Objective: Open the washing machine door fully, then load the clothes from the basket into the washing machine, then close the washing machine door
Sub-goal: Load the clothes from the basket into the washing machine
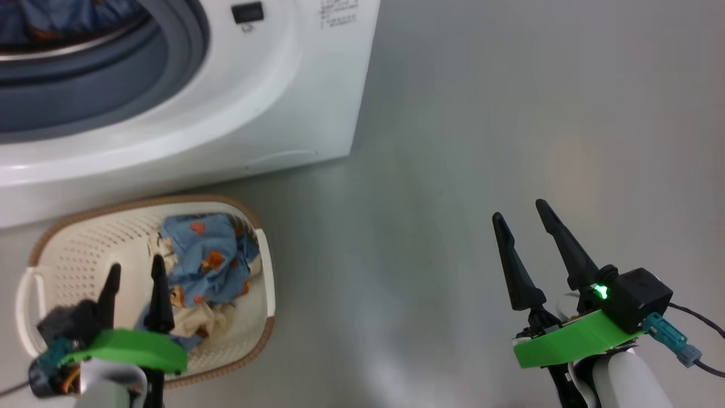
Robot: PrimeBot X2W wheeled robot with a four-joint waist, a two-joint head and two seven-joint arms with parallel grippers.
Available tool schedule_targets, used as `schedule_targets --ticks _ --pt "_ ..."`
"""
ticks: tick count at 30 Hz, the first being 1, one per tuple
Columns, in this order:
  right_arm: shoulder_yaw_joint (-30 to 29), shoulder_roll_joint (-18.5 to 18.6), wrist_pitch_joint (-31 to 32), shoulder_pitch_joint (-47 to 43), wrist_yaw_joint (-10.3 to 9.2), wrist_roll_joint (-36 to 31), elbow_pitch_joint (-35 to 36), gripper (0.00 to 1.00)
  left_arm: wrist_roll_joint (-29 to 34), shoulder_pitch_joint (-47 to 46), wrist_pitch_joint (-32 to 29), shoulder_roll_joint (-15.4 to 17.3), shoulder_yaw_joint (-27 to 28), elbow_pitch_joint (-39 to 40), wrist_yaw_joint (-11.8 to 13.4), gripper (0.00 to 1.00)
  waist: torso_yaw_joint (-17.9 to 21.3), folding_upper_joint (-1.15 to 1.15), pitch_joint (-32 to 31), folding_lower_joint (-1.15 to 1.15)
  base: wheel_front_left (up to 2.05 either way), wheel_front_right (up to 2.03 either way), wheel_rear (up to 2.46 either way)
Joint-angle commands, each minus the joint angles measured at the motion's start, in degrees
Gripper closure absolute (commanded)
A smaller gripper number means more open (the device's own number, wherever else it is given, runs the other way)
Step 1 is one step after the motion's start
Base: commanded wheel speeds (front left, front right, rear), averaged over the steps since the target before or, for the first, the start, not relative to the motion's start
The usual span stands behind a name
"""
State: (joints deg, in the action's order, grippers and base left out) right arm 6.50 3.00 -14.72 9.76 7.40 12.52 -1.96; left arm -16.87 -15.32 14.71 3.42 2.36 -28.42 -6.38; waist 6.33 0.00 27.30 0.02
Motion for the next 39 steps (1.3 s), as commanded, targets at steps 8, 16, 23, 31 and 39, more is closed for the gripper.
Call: schedule_targets --ticks 8,16,23,31,39 --pt "0.56 -0.13 -0.28 1.52 0.09 -0.27 3.13 0.00 -0.01 -10.68 0.29 4.21 -0.97 -9.22 -1.01 0.00 1.58 0.00 13.52 -0.02 0.00 0.00 0.00" --pt "0.64 -0.13 -0.28 2.58 0.09 0.42 5.20 0.00 -2.12 -19.75 0.29 7.52 -6.02 -17.52 -1.09 0.00 1.40 0.00 19.10 -0.02 0.00 0.00 0.00" --pt "0.40 -0.13 -0.28 3.09 0.09 0.89 6.14 0.00 -5.25 -26.00 -0.80 10.08 -11.20 -25.71 -1.10 0.00 2.21 0.00 22.95 -0.02 0.00 0.00 0.00" --pt "0.36 -0.13 -0.28 3.18 0.09 1.66 7.23 0.00 -9.29 -32.97 -4.20 12.75 -14.28 -32.04 -1.10 0.00 3.23 0.00 27.20 -0.02 0.00 0.00 0.00" --pt "0.50 -0.13 -0.28 2.48 0.09 2.17 7.21 0.00 -13.59 -39.73 -11.25 13.64 -15.47 -37.99 -1.11 0.00 3.99 0.00 29.07 -0.02 0.00 0.00 0.00"
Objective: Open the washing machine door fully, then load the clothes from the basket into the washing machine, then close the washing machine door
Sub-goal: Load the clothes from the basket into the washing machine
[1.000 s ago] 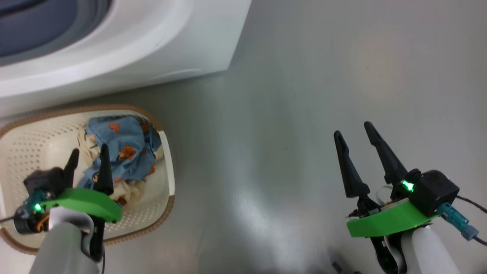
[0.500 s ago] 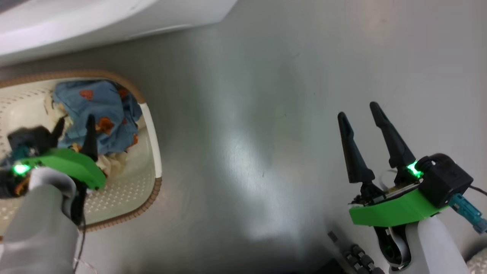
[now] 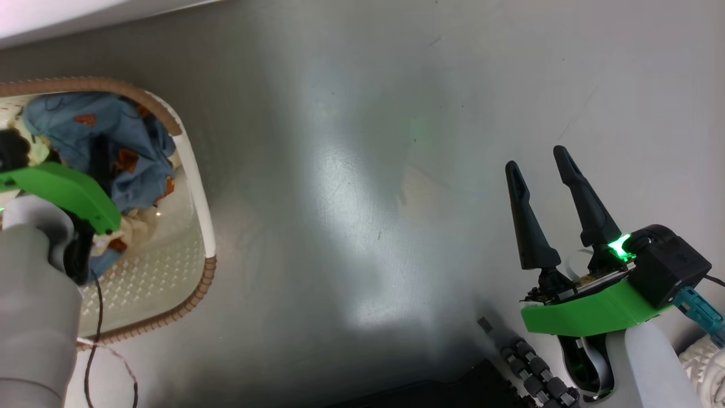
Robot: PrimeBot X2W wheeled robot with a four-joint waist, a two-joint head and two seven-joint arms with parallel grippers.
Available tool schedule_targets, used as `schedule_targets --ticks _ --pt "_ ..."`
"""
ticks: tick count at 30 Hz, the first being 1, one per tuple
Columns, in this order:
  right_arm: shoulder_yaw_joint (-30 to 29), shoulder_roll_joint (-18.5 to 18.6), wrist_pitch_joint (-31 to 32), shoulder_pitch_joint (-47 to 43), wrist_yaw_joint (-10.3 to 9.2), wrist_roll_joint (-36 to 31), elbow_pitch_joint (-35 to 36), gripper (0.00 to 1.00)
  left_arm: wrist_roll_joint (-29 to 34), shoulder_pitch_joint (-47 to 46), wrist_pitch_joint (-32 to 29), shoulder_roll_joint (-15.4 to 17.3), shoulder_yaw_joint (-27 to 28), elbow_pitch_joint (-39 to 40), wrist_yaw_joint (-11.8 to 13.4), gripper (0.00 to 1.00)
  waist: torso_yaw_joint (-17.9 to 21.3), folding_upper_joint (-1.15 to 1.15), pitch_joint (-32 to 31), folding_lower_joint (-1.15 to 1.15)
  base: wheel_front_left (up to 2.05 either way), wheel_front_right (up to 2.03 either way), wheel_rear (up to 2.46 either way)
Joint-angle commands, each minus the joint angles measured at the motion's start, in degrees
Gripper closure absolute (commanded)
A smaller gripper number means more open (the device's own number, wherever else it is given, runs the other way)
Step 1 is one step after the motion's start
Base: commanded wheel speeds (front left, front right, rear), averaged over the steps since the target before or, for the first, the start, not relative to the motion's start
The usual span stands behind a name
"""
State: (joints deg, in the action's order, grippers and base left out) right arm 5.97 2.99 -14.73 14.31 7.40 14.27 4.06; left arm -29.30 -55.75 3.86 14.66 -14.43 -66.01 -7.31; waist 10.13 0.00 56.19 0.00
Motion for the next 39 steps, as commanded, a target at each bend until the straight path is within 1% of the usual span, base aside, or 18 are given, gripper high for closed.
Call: schedule_targets --ticks 1,10,11,12,13,17,23,29,34,39 --pt "1.03 -0.12 -0.27 -2.27 0.09 0.43 1.21 0.00 -1.58 0.11 -1.05 2.28 1.29 -0.91 -0.17 0.00 0.25 0.00 0.20 0.00 0.00 0.00 0.00" --pt "1.08 -0.12 -0.27 -3.35 0.09 0.20 1.45 0.00 -2.97 -2.20 -6.96 1.80 -0.46 -4.50 -0.17 0.00 0.56 0.00 -0.24 0.00 0.00 0.00 0.00" --pt "0.98 -0.12 -0.27 -3.37 0.09 0.15 1.51 0.00 -3.35 -2.30 -7.56 1.55 -0.44 -4.78 -0.17 0.16 0.47 0.00 -0.24 0.00 0.00 0.00 0.00" --pt "0.89 -0.12 -0.27 -3.34 0.09 0.08 1.54 0.00 -3.60 -2.39 -8.06 1.28 -0.57 -4.94 -0.17 0.77 0.38 0.00 -0.23 0.00 0.00 0.00 0.00" --pt "0.82 -0.12 -0.27 -3.20 0.09 0.03 1.60 0.00 -3.80 -2.41 -8.19 1.05 -0.76 -4.99 -0.17 1.00 0.27 0.00 -0.25 0.00 0.00 0.00 0.00" --pt "0.89 -0.12 -0.27 -2.00 0.09 -0.10 2.18 0.00 -4.54 -1.62 -7.67 0.61 -2.00 -4.19 -0.17 1.00 -0.11 0.00 -0.58 0.00 0.00 0.00 0.00" --pt "0.45 -0.12 -0.27 -0.21 0.09 -0.20 1.64 0.00 -7.22 1.37 -3.90 1.06 -3.33 -1.35 -0.17 1.00 -1.22 0.00 -3.01 0.00 0.00 0.00 0.00" --pt "0.32 -0.12 -0.27 1.02 0.09 -0.02 0.78 0.00 -9.27 5.63 1.63 1.95 -5.36 1.40 -0.17 1.00 -2.33 0.00 -6.80 0.00 0.00 0.00 0.00" --pt "0.10 -0.12 -0.27 1.46 0.09 0.03 0.06 0.00 -11.94 9.90 7.60 2.62 -6.89 4.73 -0.17 1.00 -3.30 0.00 -10.46 0.00 0.00 0.00 0.00" --pt "0.36 -0.12 -0.27 1.88 0.09 -0.20 -0.64 0.00 -14.40 14.14 10.48 3.03 -8.14 8.43 -0.17 1.00 -4.40 0.00 -14.38 0.00 0.00 0.00 0.00"
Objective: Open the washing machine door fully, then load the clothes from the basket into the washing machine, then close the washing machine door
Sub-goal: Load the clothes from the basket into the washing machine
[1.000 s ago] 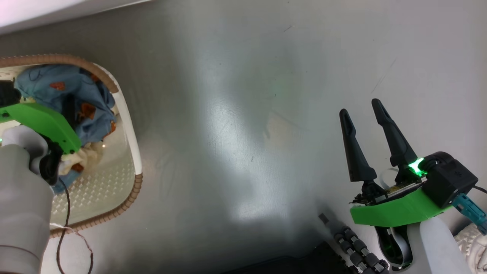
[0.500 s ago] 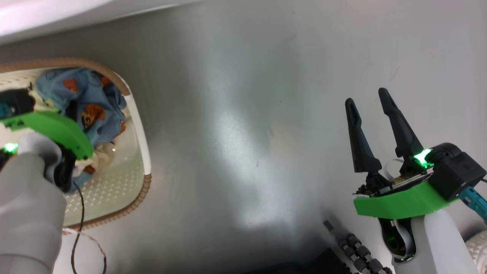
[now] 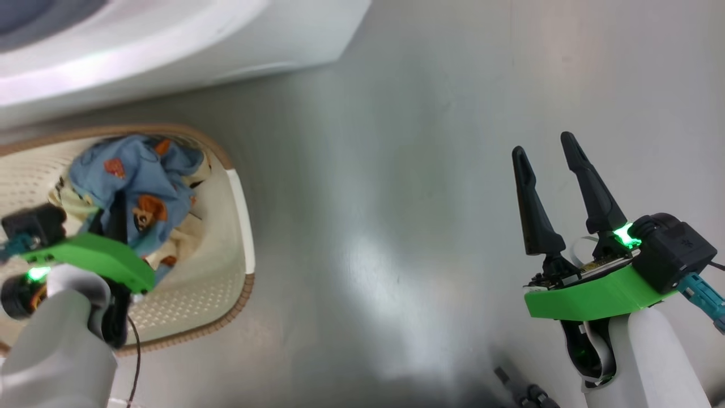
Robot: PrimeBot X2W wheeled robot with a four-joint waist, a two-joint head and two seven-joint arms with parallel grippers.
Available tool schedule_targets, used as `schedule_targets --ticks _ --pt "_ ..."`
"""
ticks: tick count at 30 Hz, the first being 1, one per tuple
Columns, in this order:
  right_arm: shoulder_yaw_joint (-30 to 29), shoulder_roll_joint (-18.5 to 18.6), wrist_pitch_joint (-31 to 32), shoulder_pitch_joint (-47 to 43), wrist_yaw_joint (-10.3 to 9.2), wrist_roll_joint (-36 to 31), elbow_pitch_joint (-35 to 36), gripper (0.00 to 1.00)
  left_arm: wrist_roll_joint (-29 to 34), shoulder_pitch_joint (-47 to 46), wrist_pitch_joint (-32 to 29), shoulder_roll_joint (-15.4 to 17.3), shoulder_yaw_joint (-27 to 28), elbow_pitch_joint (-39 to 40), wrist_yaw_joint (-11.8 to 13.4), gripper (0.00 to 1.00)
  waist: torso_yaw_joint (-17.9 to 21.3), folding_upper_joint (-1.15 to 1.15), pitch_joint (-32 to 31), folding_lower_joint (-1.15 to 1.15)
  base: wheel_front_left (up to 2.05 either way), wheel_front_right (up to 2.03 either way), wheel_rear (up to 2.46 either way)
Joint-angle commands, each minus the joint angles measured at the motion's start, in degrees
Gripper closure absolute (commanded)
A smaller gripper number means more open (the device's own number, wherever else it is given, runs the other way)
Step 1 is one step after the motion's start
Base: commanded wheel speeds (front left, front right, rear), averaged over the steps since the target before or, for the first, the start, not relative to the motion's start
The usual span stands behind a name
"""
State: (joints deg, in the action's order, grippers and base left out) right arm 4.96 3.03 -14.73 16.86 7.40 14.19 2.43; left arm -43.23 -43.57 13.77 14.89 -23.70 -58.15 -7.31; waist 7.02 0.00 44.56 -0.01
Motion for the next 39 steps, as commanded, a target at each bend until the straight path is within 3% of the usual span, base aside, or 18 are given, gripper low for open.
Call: schedule_targets --ticks 1,10,22,39 --pt "1.47 -0.15 -0.27 -0.62 0.09 -0.14 0.82 0.00 -0.80 2.86 0.85 2.82 0.98 1.73 -0.17 1.00 -1.49 0.00 -3.61 0.01 0.00 0.00 0.00" --pt "1.69 -0.15 -0.27 -1.67 0.09 -0.50 -1.08 0.00 1.93 13.03 1.21 2.54 8.17 13.69 -0.17 1.00 -3.66 0.00 -11.76 0.01 0.00 0.00 0.00" --pt "2.12 -0.15 -0.27 -4.96 0.09 -1.13 -3.83 0.00 12.99 27.26 1.22 -3.13 20.39 30.10 -0.18 1.00 -6.18 0.00 -23.43 0.01 0.00 0.00 0.00" --pt "3.14 -0.15 -0.27 -10.01 0.09 -1.14 -5.92 0.00 25.18 41.33 1.22 -8.50 29.07 51.04 -0.18 1.00 -5.85 0.00 -37.03 0.01 0.00 0.00 0.00"
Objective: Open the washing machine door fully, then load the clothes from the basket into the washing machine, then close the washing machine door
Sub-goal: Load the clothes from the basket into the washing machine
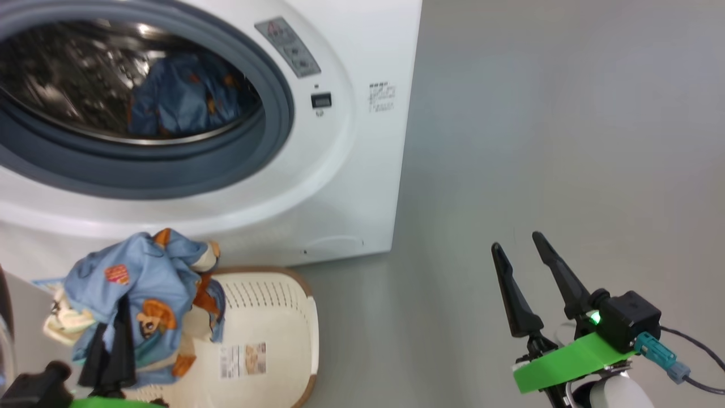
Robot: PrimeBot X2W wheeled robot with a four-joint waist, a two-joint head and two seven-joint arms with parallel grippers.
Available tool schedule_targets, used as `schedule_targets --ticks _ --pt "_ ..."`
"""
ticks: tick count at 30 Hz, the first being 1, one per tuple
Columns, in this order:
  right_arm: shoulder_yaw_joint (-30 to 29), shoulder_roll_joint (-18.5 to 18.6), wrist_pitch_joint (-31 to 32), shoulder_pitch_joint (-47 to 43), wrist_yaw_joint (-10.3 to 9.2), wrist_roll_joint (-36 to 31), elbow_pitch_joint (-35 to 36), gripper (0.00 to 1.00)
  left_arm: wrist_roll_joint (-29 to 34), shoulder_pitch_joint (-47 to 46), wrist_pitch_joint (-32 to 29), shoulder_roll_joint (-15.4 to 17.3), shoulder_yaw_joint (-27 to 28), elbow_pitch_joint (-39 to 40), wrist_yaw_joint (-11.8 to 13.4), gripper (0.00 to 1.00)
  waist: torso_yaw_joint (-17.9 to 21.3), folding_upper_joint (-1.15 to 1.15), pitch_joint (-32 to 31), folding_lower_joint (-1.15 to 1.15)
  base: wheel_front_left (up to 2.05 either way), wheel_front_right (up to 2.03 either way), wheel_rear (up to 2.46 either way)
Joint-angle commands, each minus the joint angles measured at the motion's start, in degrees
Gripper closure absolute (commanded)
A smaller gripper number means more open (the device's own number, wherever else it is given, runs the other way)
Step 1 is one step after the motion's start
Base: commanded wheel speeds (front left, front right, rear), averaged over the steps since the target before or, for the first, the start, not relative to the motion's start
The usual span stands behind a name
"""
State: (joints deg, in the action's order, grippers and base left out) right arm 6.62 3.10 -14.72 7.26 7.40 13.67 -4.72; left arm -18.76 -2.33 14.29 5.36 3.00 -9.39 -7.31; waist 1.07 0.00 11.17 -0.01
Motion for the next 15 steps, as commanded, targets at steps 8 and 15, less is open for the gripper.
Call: schedule_targets --ticks 8,15 --pt "1.85 -0.23 -0.28 -2.71 0.09 -1.21 1.13 0.00 3.90 6.52 0.71 -0.72 5.84 10.68 -0.11 1.00 0.97 0.00 -8.11 0.01 0.00 0.00 0.00" --pt "1.91 -0.23 -0.28 -3.97 0.09 -1.38 1.08 0.00 5.72 9.74 0.71 -1.80 7.04 13.15 0.21 1.00 1.27 0.00 -10.06 0.01 0.00 0.00 0.00"
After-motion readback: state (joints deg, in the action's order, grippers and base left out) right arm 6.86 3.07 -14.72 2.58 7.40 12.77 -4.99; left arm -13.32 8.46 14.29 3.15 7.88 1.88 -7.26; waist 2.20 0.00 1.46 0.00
